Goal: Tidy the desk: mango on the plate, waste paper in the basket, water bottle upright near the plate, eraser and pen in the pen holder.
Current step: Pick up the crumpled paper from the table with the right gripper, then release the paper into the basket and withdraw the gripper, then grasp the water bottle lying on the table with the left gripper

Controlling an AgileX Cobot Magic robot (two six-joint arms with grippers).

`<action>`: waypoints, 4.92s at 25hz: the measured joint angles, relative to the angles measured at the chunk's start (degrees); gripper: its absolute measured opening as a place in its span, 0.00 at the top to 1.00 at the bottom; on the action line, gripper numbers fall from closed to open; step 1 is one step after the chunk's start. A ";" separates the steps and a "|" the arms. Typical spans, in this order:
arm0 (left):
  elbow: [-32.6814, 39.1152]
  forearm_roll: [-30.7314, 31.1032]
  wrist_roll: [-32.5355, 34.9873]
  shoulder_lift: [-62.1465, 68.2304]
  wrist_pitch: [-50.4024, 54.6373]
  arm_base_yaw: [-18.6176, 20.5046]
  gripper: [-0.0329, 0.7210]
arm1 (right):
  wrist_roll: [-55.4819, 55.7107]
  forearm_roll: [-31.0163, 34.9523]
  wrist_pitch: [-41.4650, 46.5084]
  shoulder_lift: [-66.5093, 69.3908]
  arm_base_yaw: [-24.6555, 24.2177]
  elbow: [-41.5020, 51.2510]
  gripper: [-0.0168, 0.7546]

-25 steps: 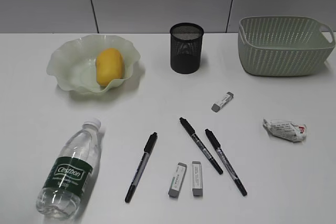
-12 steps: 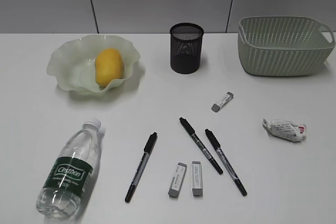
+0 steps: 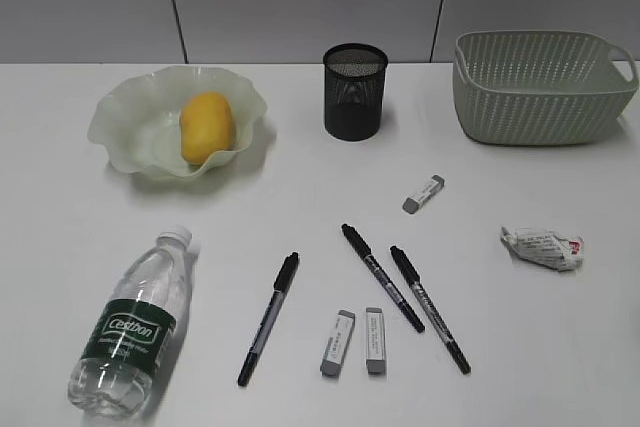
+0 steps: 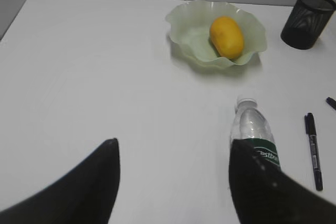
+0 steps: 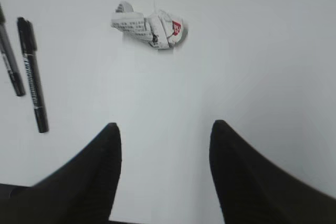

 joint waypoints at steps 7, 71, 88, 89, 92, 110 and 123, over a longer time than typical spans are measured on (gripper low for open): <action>0.00 -0.12 0.00 0.00 0.00 1.42 0.36 | -4.52 -2.04 -2.22 33.03 1.33 -15.33 0.41; 0.00 -0.37 0.00 0.00 0.00 1.42 0.37 | 12.04 -10.06 16.58 -19.56 14.90 2.16 0.36; -2.21 -4.87 4.64 28.83 -4.16 1.48 0.35 | 12.35 -12.33 19.52 -59.51 15.18 5.99 0.47; -3.26 -5.91 5.32 33.65 -5.50 1.48 0.33 | 12.47 -12.33 19.52 -59.51 15.18 5.99 0.47; -7.03 -9.40 7.02 48.65 -8.46 1.21 0.29 | 12.70 -12.47 19.52 -59.51 15.18 6.03 0.47; -28.70 -12.75 7.66 102.84 -16.03 -14.10 0.06 | 12.89 -12.54 19.54 -59.51 15.18 6.03 0.47; -25.72 -7.33 1.86 103.64 -27.42 -14.15 0.40 | 12.97 -12.54 19.54 -59.51 15.18 6.03 0.47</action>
